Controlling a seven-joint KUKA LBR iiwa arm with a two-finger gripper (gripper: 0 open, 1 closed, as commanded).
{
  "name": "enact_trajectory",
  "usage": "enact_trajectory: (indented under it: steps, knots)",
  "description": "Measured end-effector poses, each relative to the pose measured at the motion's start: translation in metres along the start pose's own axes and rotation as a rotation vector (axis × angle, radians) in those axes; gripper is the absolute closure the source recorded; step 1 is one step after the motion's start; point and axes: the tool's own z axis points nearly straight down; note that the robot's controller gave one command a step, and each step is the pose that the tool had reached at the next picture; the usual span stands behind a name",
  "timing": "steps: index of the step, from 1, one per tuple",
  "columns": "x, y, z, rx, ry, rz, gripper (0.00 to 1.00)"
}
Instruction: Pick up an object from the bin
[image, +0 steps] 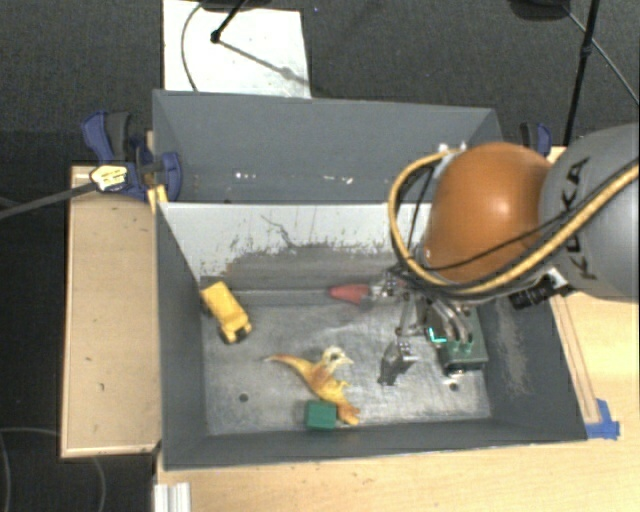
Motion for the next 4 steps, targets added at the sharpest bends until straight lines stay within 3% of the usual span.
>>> enact_trajectory:
  steps: [1, 2, 3, 4]
  knots:
    - [-0.002, 0.000, -0.003, 0.000, -0.008, 0.002, 0.00]
    - [-0.002, 0.016, 0.018, 0.002, -0.017, -0.091, 0.00]
    - [-0.011, 0.054, 0.138, 0.007, 0.002, -0.483, 1.00]
    - [-0.011, 0.054, 0.138, 0.007, 0.002, -0.482, 1.00]
